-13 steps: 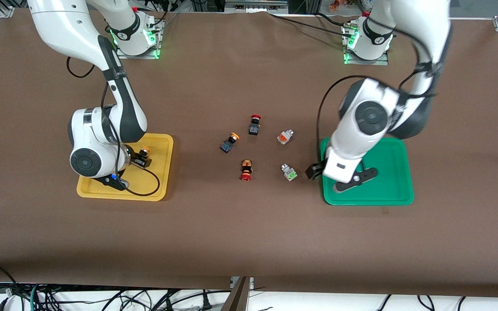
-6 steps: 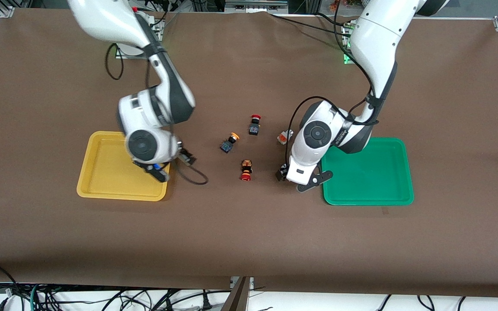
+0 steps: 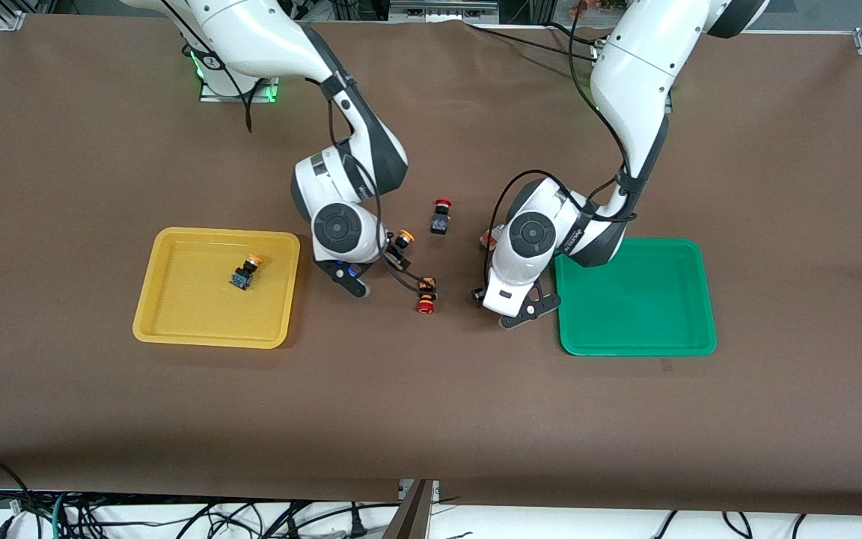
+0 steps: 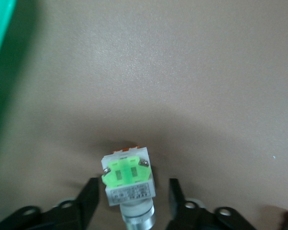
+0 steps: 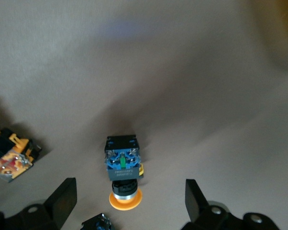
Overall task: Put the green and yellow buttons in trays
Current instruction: 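Grasp another black switch with the right gripper while the left gripper grasps a white switch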
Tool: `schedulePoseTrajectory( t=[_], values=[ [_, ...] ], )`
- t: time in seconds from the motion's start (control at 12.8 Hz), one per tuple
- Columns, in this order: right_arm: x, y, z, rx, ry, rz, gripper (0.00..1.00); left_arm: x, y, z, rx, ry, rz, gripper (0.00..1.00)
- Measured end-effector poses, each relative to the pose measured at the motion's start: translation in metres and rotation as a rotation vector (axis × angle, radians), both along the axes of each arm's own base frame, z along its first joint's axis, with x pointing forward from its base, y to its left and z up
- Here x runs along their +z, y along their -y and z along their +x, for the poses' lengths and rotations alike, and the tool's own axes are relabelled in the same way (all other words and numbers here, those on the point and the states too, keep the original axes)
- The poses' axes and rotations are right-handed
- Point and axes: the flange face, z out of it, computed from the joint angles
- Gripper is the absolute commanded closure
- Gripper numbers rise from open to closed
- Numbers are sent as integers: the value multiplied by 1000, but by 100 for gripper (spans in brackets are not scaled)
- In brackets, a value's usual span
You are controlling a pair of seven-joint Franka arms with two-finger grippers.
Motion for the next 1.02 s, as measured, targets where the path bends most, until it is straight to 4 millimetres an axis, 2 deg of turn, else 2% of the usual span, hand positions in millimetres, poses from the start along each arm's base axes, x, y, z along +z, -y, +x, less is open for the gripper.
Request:
schedulePoseTrajectory(
  t=[0.16,0.24,0.39,0.47,0.55,0.63,0.71,0.86,0.94,1.02],
  values=[
    [-19,-12,-10,20,1,-10,0,-8,0,1,1,9,-6,87],
    [-29,-15,-13,24,4,-16,0,-8,-1,1,3,11,-6,92],
    [-54,-15,-22,27,-3,-36,0,-3,-5,8,10,22,-5,93],
    [-62,-14,-26,29,-8,-43,14,3,-10,12,14,21,3,93],
    [-62,-16,-26,29,-3,-42,68,14,-18,17,13,4,19,92],
    [-61,-17,-27,19,0,-42,100,31,-31,25,1,-16,36,92],
    [-59,-18,-27,-13,1,-48,100,52,-52,33,-21,-44,53,91],
    [-58,-23,-29,-107,3,-75,100,91,-115,46,-120,-137,84,88],
    [-56,-24,-29,-128,7,-82,100,101,-150,50,-191,-188,86,87],
    [-54,-23,-28,-133,16,-89,100,101,-182,53,-269,-235,78,85]
  ],
)
